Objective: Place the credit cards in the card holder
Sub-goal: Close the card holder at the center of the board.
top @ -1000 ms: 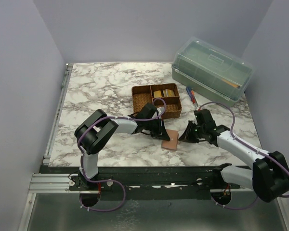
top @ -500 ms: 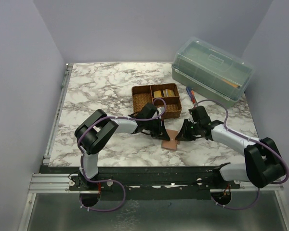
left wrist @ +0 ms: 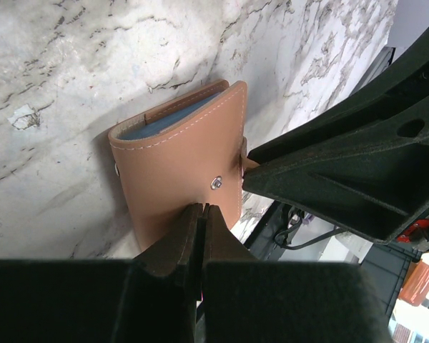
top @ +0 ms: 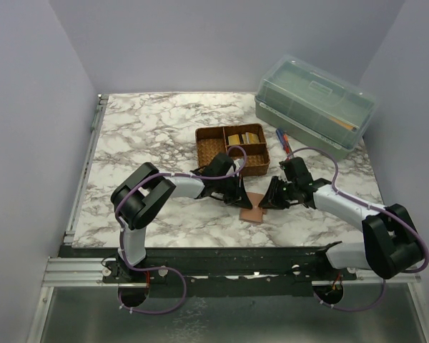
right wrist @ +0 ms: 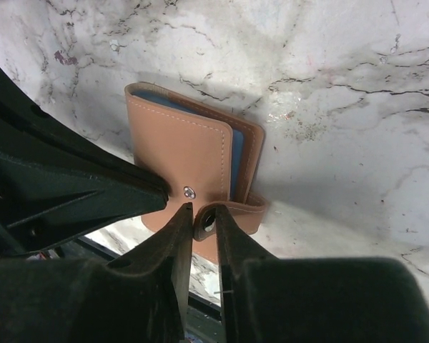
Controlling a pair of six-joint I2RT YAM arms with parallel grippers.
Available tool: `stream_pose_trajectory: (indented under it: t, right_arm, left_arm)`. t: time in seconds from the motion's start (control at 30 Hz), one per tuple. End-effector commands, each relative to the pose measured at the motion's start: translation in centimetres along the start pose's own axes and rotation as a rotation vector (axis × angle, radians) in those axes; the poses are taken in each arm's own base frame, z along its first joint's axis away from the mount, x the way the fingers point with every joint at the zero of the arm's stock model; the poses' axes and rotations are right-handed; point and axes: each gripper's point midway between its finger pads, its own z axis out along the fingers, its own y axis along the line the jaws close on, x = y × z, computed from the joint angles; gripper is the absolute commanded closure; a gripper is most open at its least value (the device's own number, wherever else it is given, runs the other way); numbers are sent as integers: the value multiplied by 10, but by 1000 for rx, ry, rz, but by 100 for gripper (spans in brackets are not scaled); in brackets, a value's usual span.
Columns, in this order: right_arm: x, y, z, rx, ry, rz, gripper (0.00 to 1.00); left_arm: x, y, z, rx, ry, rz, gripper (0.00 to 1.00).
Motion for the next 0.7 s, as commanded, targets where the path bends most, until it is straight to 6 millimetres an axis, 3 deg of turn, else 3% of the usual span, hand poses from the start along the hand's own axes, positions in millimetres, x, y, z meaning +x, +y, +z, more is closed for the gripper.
stream_pose_trajectory:
  t: [0.0,0.2,0.37,0.5,0.67]
  right_arm:
    - [-3,11,-5,-36,-8,-20,77]
    - [-1,11,-7,-38,-10,-17,76]
    - [-1,12,-7,-48,-12,-16,85]
    - [1,13,-3,-60,1,-15,98]
    - [-1,13,2,-60,4,-10,100]
  left_arm:
    - [23,34,2,-132,52,-41,100]
    - [24,33,2,-131,54,-39,100]
    - [26,32,2,-131,56,-39,100]
    - [25,32,3,-129,56,-36,100]
    - [26,31,3,-128,56,-34,100]
